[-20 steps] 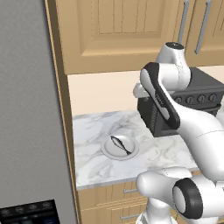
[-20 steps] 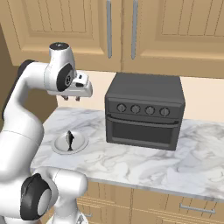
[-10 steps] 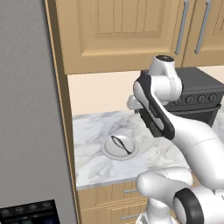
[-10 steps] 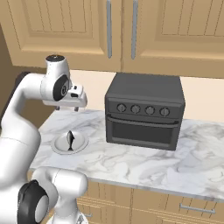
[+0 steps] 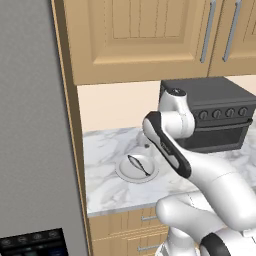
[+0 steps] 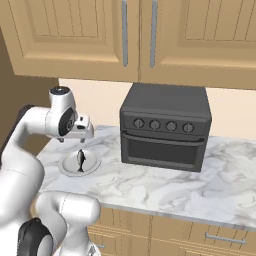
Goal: Place the fish on the top rack of the oven, and slide the tray back inside. Close the oven door.
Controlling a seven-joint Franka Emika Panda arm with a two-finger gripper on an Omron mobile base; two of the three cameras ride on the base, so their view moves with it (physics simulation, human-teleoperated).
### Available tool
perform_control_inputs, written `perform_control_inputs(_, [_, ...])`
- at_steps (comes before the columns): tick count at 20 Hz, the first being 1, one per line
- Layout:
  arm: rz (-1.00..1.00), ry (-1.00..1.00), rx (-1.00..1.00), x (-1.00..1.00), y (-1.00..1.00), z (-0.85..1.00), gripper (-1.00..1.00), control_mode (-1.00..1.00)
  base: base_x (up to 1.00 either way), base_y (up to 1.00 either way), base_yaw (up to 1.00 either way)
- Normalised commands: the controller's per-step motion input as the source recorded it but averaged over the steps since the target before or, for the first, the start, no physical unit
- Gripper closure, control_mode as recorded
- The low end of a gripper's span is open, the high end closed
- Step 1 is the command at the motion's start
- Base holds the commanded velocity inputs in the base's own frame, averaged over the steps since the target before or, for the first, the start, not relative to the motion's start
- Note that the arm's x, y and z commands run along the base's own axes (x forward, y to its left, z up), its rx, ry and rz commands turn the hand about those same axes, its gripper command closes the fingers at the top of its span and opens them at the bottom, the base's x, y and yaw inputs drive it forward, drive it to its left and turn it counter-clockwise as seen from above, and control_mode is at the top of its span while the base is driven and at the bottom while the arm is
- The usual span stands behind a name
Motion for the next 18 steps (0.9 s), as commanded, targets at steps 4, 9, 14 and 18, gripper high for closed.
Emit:
perform_control_inputs(4, [0.08,0.00,0.00,0.17,0.08,-0.67,-1.00,-1.00,0.00,0.00,0.00])
perform_control_inputs(9, [0.05,0.02,-0.01,0.32,0.17,-0.62,-1.00,-1.00,0.00,0.00,0.00])
perform_control_inputs(14, [0.01,0.04,0.00,0.47,0.10,-0.51,-1.00,-1.00,0.00,0.00,0.00])
perform_control_inputs(18, [0.00,0.03,0.00,0.49,0.06,-0.49,-1.00,-1.00,0.00,0.00,0.00])
